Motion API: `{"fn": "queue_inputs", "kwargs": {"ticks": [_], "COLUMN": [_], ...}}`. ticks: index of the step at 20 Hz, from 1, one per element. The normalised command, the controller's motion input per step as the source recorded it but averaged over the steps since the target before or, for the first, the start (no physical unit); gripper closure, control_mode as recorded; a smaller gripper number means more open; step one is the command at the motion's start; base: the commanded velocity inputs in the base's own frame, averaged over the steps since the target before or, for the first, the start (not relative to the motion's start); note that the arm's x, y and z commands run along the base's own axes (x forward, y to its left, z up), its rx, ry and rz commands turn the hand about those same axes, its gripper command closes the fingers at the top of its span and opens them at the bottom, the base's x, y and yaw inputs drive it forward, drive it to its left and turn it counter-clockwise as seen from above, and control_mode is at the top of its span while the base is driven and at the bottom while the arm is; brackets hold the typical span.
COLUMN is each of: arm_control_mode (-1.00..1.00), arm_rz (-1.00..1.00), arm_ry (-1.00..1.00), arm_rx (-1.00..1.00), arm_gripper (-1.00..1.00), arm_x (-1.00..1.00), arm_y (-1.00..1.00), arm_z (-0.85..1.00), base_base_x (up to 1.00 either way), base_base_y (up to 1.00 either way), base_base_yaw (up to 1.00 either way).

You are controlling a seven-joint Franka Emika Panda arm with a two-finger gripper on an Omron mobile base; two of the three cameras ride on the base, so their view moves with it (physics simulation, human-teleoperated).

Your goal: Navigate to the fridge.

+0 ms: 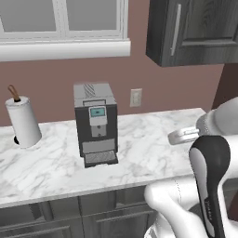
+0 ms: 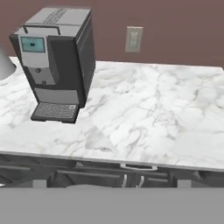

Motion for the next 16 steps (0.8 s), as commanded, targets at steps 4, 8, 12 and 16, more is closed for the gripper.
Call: {"fn": "queue_inputs", "kwargs": {"ticks": [4, 8, 12, 16], "arm_control_mode": [1.0, 1.0, 1.0, 1.0], "arm_rz": [0.0, 0.0, 0.0, 0.0], "arm_ry": [0.0, 0.0, 0.0, 0.0], "arm_rx": [0.0, 0.0, 0.0, 0.0], "arm_gripper": [-1.0, -1.0, -1.0, -1.0], "arm_x": [0.0, 0.0, 0.0, 0.0], "arm_y": [0.0, 0.0, 0.0, 0.0], "arm_z": [0.0, 0.0, 0.0, 0.0], "base_base_x": [-0.83, -0.89, -0.5, -0.04], "base_base_y": [0.28, 0.7, 1.0, 1.0], "base_base_yaw": [-0.01, -0.02, -0.05, -0.01]}}
